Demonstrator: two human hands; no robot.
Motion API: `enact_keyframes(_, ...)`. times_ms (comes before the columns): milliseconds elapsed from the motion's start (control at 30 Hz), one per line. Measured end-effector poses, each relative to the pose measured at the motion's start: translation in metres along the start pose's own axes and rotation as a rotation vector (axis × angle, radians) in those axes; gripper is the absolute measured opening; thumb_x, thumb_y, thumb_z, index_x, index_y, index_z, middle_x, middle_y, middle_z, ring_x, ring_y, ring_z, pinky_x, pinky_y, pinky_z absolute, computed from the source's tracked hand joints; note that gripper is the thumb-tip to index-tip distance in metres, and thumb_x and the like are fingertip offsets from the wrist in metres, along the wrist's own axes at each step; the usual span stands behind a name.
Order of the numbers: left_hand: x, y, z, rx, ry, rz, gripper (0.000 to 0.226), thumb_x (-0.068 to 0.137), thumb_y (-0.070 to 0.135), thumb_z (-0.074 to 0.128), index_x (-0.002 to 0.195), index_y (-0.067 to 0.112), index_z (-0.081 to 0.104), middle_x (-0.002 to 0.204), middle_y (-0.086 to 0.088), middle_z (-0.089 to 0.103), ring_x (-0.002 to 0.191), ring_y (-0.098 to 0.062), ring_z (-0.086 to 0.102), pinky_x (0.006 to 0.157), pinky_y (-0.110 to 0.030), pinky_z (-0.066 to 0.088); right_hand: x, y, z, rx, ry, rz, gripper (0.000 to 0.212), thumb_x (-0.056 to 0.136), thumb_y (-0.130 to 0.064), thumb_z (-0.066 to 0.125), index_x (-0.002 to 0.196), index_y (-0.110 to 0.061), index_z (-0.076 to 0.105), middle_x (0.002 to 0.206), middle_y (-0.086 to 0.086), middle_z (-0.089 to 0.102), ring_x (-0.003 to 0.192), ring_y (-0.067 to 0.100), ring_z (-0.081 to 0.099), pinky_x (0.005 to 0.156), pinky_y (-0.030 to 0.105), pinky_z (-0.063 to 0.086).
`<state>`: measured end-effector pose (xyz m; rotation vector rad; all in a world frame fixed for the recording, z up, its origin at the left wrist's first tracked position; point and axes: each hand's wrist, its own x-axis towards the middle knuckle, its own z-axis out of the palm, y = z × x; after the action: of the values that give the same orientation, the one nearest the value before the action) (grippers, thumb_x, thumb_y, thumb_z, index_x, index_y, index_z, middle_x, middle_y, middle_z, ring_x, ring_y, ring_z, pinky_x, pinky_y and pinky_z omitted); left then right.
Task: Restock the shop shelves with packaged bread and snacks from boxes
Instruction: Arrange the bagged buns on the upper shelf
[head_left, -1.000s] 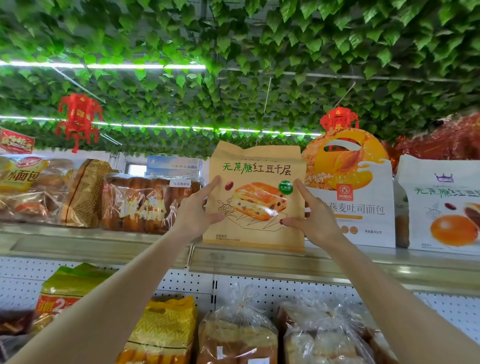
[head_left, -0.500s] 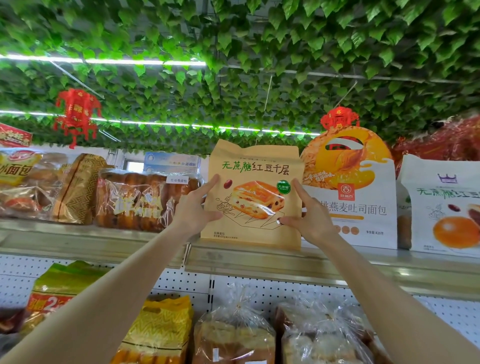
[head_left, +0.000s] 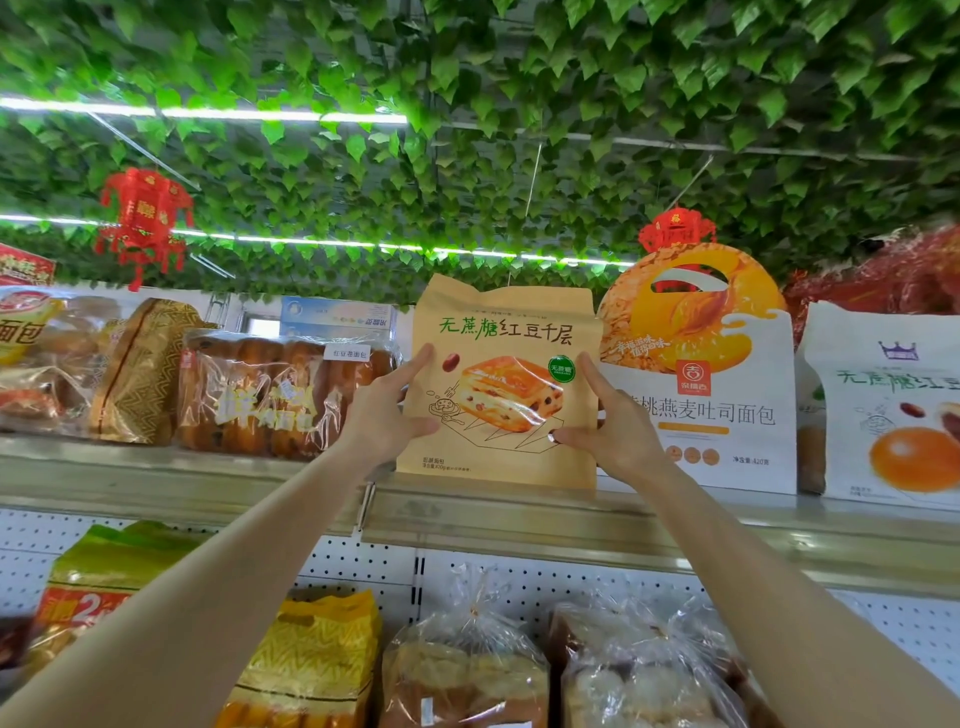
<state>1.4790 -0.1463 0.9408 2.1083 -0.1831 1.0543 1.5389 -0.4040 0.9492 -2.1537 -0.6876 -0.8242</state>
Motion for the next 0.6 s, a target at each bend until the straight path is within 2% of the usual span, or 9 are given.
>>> enact_keyframes(100, 0.0013, -0.0010, 0.0009, 0.006, -0.002, -0.013, 0.095, 0.078, 0.006, 0.078, 0.148, 0.041, 0.026, 0.140, -0.005, 0.053, 0.126, -0.023, 0.051, 0.095, -0.035, 0.047, -0.0001, -0.0009, 0.0001, -0.015, -0.004, -0.003, 0.100, 0.080, -0.028, 0.077, 0.152, -0.037, 0.008, 0.129, 0.017, 0.050, 0.123, 0.032, 0.044, 0.096, 0.036, 0.038)
enact_keyframes(433, 0.0003, -0.0001, 0.0009, -0.001, -0.008, -0.020, 0.095, 0.079, 0.005, 0.077, 0.148, 0.042, 0.024, 0.142, -0.006, 0.051, 0.129, -0.023, 0.049, 0.100, -0.039, 0.046, -0.0007, -0.0033, 0.0003, -0.017, -0.012, 0.018, 0.099, 0.081, -0.028, 0.077, 0.152, -0.039, 0.008, 0.127, 0.016, 0.050, 0.120, 0.032, 0.046, 0.094, 0.036, 0.038)
enact_keyframes(600, -0.0029, 0.0022, 0.0010, 0.009, -0.004, -0.022, 0.094, 0.080, 0.005, 0.076, 0.149, 0.041, 0.024, 0.140, -0.004, 0.053, 0.127, -0.022, 0.050, 0.099, -0.035, 0.045, -0.0026, -0.0048, -0.0001, -0.016, -0.016, 0.019, 0.099, 0.082, -0.028, 0.076, 0.152, -0.039, 0.007, 0.126, 0.016, 0.049, 0.121, 0.032, 0.045, 0.094, 0.036, 0.037)
